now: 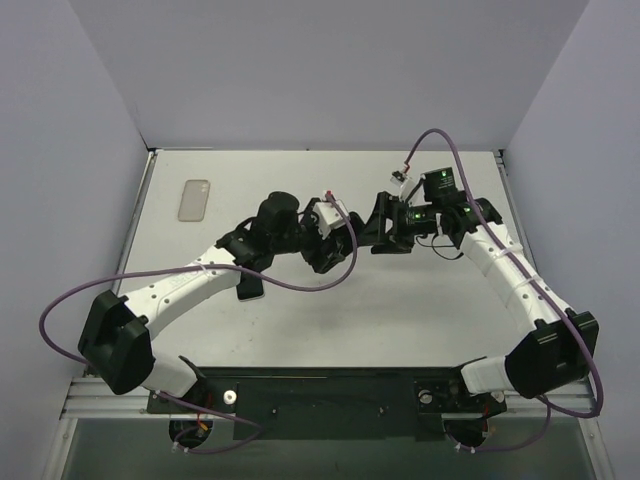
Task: Take the phone out of the phone case
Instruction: Pick up the phone at the center of the board.
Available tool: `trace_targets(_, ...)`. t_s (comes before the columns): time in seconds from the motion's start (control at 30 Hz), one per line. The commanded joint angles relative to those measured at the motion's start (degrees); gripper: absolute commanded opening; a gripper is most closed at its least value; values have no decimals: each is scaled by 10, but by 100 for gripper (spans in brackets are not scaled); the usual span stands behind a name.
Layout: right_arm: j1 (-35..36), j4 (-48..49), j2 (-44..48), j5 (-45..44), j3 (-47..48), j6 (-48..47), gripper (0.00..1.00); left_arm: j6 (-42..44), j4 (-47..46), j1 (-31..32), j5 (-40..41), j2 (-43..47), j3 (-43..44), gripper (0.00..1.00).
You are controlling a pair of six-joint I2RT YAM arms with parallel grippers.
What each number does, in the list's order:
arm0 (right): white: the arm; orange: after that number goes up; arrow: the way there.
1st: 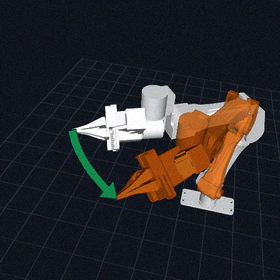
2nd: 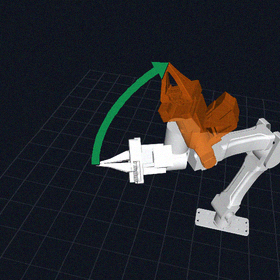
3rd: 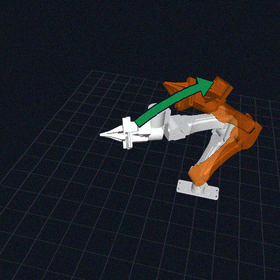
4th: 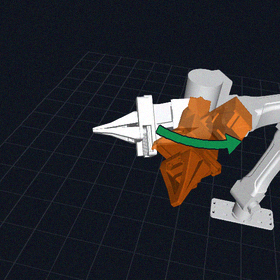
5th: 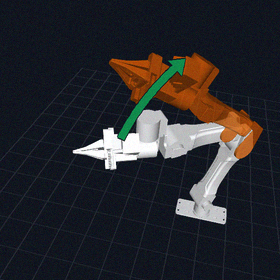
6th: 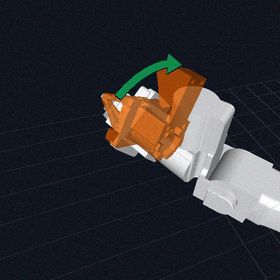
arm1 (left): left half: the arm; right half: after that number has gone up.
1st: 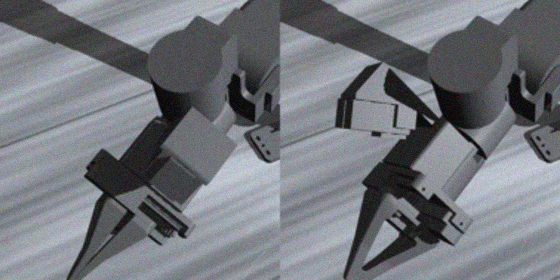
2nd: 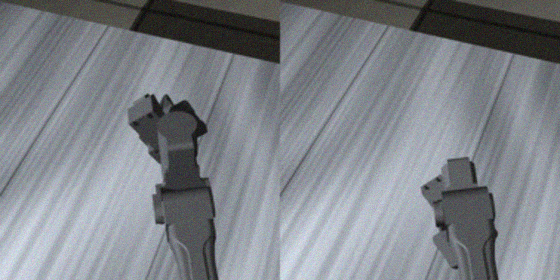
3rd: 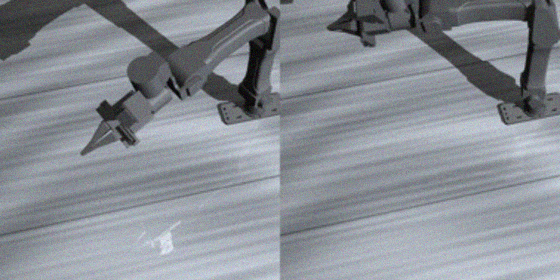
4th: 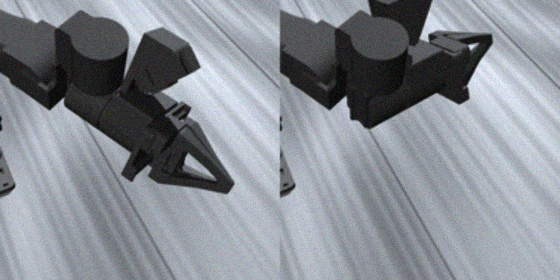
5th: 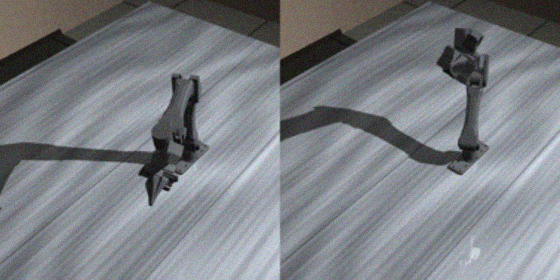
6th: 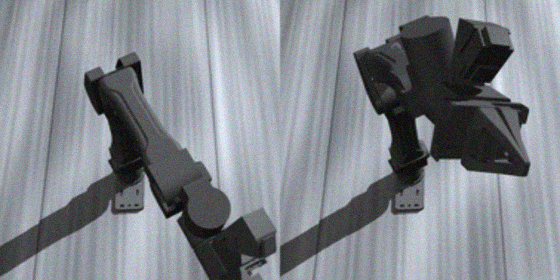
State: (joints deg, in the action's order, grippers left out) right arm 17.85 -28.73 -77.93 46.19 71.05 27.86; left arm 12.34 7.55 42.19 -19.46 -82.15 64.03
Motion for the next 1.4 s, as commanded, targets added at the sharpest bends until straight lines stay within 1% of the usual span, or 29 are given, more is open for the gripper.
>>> trace_targets(0.0,5,3,-19,9,16,-2,61,44,-54,17,-29,37,1,0)
trace_targets(0.1,8,2,-31,7,18,-3,54,57,-47,26,-30,44,-3,0)
trace_targets(0.27,25,2,-31,6,4,-10,47,116,-28,71,5,59,-19,0)
trace_targets(0.4,40,2,-30,11,-6,-13,37,125,-29,83,2,71,-30,0)
trace_targets(0.43,43,2,-29,10,-15,-15,33,127,-30,86,0,72,-31,0)
trace_targets(0.47,49,2,-26,12,-18,-22,21,126,-29,86,-4,75,-30,0)
trace_targets(0.53,60,10,-15,2,-29,-19,0,120,-30,88,-5,81,-29,0)
trace_targets(0.57,63,31,-8,-7,-44,-11,0,111,-36,90,-2,84,-35,0)
trace_targets(0.6,68,47,16,-35,-56,6,0,101,-52,90,19,88,-36,0)
trace_targets(0.63,68,83,30,-75,-74,21,0,78,-58,92,30,88,-33,19)
trace_targets(0.67,66,110,68,-96,-91,53,0,60,-67,91,55,88,-26,33)
trace_targets(0.7,64,168,91,-129,-126,80,0,22,-67,89,71,89,-23,56)
trace_targets(0.73,61,211,125,-139,-143,131,0,4,-102,84,101,94,-22,68)
trace_targets(0.77,59,280,145,-153,-177,155,0,-26,-115,76,106,101,-26,83)
trace_targets(0.8,59,311,170,-161,-187,195,0,-39,-143,69,103,106,-34,84)
trace_targets(0.83,59,344,176,-174,-204,207,0,-73,-161,56,97,115,-36,84)
trace_targets(0.9,60,358,190,-199,-217,230,0,-120,-210,38,106,138,-57,84)
trace_targets(0.93,61,358,195,-203,-224,238,0,-150,-252,35,108,145,-77,84)
trace_targets(0.97,61,371,197,-204,-230,250,0,-166,-268,28,94,160,-88,85)
trace_targets(1.0,61,389,204,-204,-241,255,0,-167,-302,23,83,166,-109,85)
trace_targets(1.03,61,391,207,-204,-245,259,0,-166,-316,22,80,177,-116,85)
trace_targets(1.07,61,388,212,-209,-250,259,0,-167,-317,21,88,182,-121,85)
trace_targets(1.17,57,389,252,-246,-265,261,0,-184,-328,15,170,197,-127,86)
trace_targets(1.27,55,438,267,-248,-283,288,0,-207,-332,7,188,207,-131,86)
trace_targets(1.33,56,471,283,-276,-297,310,0,-233,-333,8,217,209,-135,86)
trace_targets(1.37,56,488,304,-293,-309,321,0,-252,-326,7,251,206,-129,84)
